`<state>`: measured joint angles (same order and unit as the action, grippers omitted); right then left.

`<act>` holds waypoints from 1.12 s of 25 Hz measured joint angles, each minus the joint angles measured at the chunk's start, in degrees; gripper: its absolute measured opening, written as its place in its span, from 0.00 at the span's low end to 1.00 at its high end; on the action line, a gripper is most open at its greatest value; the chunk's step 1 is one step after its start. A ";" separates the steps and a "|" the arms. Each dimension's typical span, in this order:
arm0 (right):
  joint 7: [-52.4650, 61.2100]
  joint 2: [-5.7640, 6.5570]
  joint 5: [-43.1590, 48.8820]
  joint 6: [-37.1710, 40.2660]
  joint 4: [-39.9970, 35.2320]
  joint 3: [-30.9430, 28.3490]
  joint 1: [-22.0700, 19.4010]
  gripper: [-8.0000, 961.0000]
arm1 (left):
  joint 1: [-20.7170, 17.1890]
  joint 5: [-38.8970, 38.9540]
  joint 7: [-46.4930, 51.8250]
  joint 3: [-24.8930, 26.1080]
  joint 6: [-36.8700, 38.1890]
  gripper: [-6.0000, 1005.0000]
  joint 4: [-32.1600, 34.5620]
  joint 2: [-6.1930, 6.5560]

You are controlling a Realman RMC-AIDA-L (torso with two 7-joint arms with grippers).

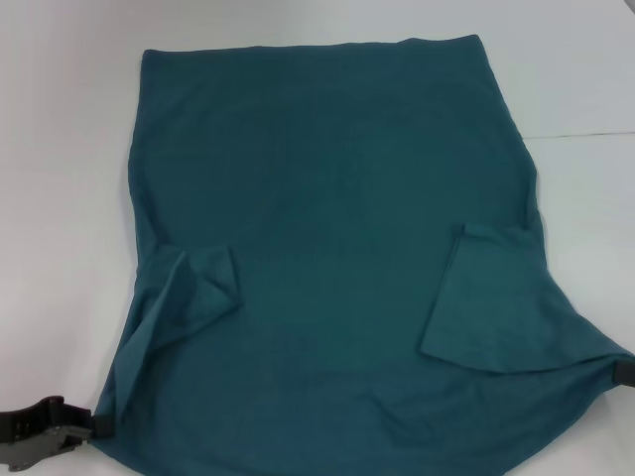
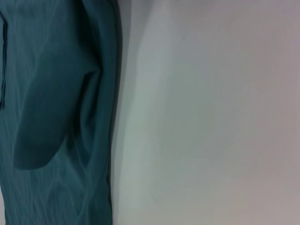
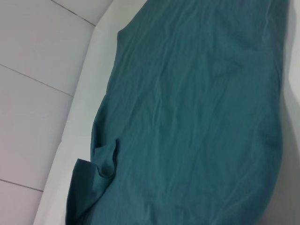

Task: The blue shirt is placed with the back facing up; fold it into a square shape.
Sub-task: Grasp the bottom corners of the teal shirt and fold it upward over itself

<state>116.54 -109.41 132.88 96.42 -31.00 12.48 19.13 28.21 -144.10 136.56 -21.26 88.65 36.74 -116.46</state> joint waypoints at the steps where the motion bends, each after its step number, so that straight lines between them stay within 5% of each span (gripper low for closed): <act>1: 0.00 0.00 0.00 0.00 -0.01 0.00 0.02 0.05 | 0.00 -0.01 -0.02 0.00 0.00 0.06 0.00 0.00; 28: -4.40 -0.35 -0.34 -0.32 0.15 -0.53 -5.10 0.06 | -5.04 3.18 -6.43 8.07 9.40 0.04 2.18 -0.66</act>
<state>112.14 -109.76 132.55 96.10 -30.85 11.95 14.04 23.17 -140.92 130.13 -13.20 98.05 38.91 -117.11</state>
